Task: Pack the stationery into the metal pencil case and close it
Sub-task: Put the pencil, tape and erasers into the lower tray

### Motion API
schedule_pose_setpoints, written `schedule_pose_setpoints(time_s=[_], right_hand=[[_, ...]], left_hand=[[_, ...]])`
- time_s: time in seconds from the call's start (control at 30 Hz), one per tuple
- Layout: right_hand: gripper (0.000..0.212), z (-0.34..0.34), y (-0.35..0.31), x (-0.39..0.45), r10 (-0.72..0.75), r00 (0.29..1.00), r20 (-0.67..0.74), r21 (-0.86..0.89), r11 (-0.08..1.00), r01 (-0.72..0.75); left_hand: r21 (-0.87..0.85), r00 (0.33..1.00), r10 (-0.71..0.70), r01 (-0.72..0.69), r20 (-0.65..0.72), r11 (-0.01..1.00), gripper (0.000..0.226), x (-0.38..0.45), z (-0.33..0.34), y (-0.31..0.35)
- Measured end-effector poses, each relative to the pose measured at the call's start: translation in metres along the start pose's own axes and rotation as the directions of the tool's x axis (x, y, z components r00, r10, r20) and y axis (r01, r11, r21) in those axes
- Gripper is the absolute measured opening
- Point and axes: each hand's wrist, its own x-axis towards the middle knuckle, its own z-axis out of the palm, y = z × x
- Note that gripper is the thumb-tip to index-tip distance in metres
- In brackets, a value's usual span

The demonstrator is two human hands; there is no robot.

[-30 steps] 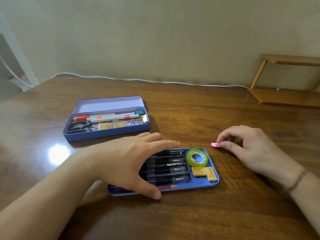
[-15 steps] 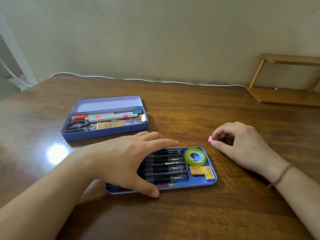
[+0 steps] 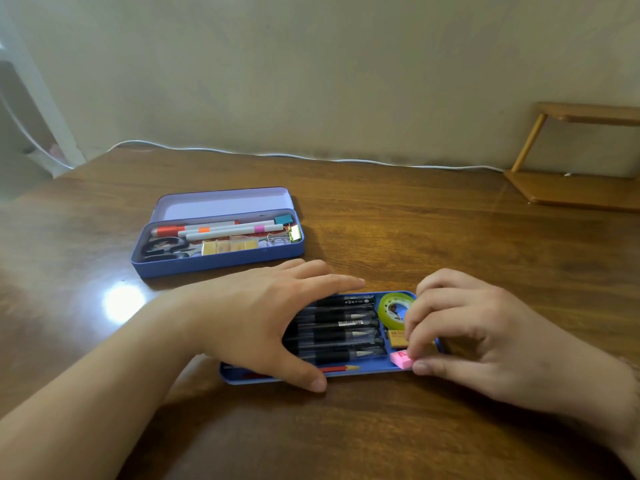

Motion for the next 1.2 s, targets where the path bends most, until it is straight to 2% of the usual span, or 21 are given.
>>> schedule_pose_setpoints(time_s=[0.3, 0.53, 0.67, 0.8, 0.93, 1.0, 1.13, 1.2], right_hand=[[0.009, 0.014, -0.012, 0.005, 0.117, 0.990, -0.080, 0.027, 0.993, -0.115], [0.003, 0.013, -0.012, 0.005, 0.116, 0.993, -0.028, 0.024, 0.993, -0.116], [0.011, 0.010, -0.010, 0.004, 0.090, 0.996, 0.010, -0.010, 0.996, -0.090], [0.017, 0.006, -0.007, 0.002, 0.126, 0.992, 0.024, -0.040, 0.991, -0.125], [0.023, -0.002, -0.005, 0.000, 0.146, 0.984, 0.106, -0.069, 0.988, -0.139], [0.034, -0.005, -0.003, 0.000, 0.165, 0.977, 0.133, -0.038, 0.986, -0.161], [0.073, -0.010, 0.004, -0.003, 0.271, 0.951, 0.146, 0.048, 0.959, -0.281], [0.086, -0.009, 0.005, -0.002, 0.324, 0.929, 0.181, 0.050, 0.940, -0.337]], left_hand=[[0.003, 1.000, 0.009, -0.009, -0.004, 1.000, 0.103, 0.001, 0.000, 0.000], [-0.005, 1.000, 0.014, -0.015, -0.009, 1.000, 0.103, 0.001, 0.001, -0.001], [-0.008, 1.000, 0.017, -0.017, -0.010, 1.000, 0.103, 0.001, 0.001, -0.001], [-0.011, 1.000, 0.014, -0.014, -0.001, 1.000, 0.103, 0.001, 0.001, -0.002], [0.004, 1.000, 0.010, -0.010, -0.001, 1.000, 0.103, 0.001, 0.001, -0.002], [0.002, 1.000, 0.008, -0.008, 0.001, 1.000, 0.104, 0.002, 0.001, -0.002], [0.006, 1.000, -0.006, 0.006, 0.017, 1.000, 0.110, 0.000, 0.001, -0.003], [0.005, 0.999, -0.029, 0.029, 0.034, 1.000, 0.113, -0.001, 0.000, -0.003]])
